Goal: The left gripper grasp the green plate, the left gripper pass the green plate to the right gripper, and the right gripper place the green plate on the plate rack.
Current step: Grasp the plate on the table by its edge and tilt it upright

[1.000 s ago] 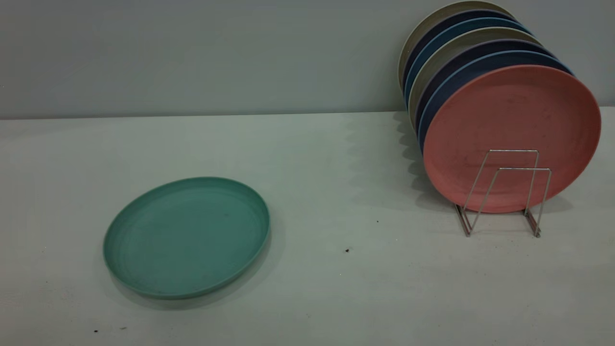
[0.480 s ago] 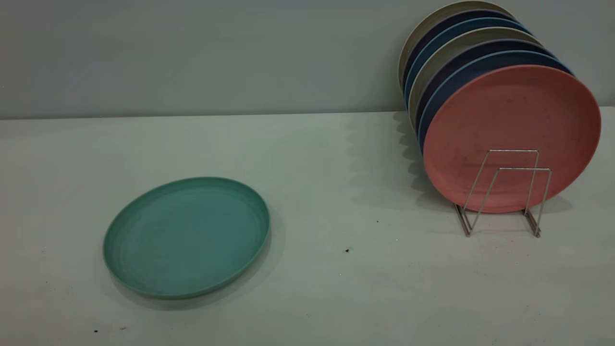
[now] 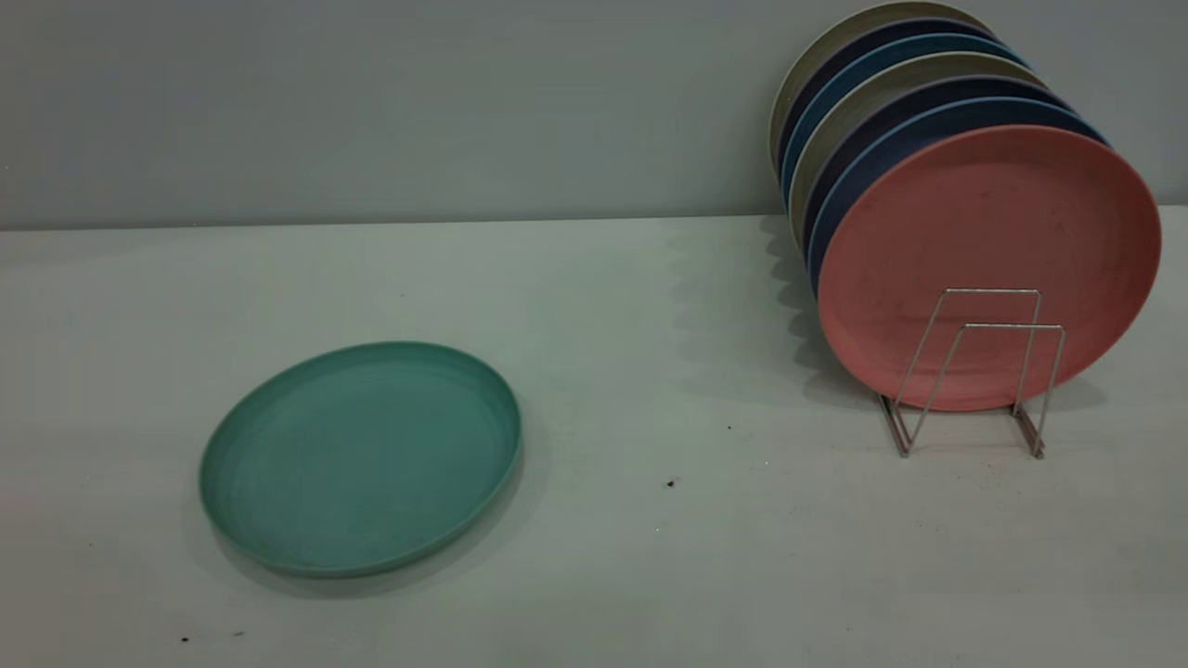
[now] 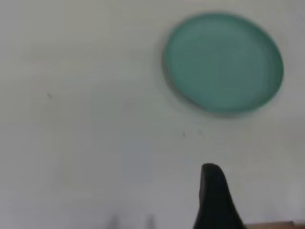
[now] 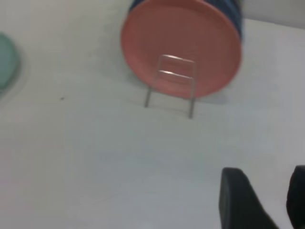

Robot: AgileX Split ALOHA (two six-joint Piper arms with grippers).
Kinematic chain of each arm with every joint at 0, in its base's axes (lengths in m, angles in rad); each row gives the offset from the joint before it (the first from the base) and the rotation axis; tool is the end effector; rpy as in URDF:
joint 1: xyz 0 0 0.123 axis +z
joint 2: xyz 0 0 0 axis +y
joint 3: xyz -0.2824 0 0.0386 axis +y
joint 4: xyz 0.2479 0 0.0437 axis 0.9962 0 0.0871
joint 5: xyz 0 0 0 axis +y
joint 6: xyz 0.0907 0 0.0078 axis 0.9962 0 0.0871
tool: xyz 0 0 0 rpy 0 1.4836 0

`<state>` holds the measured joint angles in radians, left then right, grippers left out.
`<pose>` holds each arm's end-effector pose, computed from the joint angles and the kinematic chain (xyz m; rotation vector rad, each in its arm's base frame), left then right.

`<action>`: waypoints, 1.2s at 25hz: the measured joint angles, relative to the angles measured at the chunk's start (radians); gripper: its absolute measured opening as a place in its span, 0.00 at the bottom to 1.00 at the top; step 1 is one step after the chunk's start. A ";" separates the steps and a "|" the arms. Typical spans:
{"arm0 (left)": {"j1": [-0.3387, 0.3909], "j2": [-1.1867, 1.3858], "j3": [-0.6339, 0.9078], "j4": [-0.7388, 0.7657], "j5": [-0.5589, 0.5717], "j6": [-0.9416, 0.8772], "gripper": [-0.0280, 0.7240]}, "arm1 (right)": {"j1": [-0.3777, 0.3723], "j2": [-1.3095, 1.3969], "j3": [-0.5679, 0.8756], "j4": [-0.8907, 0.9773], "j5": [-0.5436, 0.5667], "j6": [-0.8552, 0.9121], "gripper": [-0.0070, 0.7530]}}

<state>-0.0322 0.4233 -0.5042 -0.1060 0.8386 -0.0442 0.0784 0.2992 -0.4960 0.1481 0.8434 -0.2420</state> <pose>0.0729 -0.0095 0.2815 -0.0502 2.2408 -0.1681 0.0520 0.0142 0.2867 -0.2994 2.1007 0.0789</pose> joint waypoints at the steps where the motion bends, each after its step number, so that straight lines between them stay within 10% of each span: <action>1: 0.000 0.061 0.000 -0.017 -0.034 0.000 0.68 | 0.000 0.038 0.000 0.024 -0.024 -0.039 0.36; 13: 0.000 0.867 -0.017 -0.382 -0.564 0.178 0.68 | 0.000 0.392 -0.075 0.256 -0.138 -0.294 0.49; 30: 0.149 1.491 -0.221 -0.918 -0.597 0.704 0.68 | 0.000 0.406 -0.076 0.259 -0.137 -0.300 0.49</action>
<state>0.1172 1.9139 -0.7248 -1.0238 0.2421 0.6597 0.0784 0.7055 -0.5715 0.4071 0.7063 -0.5421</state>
